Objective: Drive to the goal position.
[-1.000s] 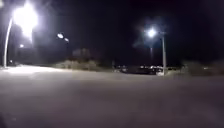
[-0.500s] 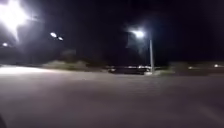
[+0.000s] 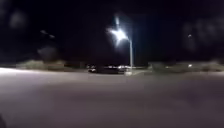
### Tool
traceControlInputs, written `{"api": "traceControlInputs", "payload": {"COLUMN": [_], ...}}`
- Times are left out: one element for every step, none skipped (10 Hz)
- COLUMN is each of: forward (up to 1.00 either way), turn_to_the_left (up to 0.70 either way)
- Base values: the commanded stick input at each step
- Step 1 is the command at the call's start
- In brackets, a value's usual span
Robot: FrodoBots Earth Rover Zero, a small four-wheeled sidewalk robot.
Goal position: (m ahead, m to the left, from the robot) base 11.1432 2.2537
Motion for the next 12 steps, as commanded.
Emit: {"api": "traceControlInputs", "payload": {"forward": [0.00, 0.00, 0.00, 0.00, 0.00, 0.00, 0.00, 0.00, 0.18, 0.57, 0.70, 0.70], "turn_to_the_left": [-0.45, -0.45, -0.45, -0.45, -0.45, -0.45, -0.45, -0.45, -0.40, -0.30, -0.27, -0.27]}}
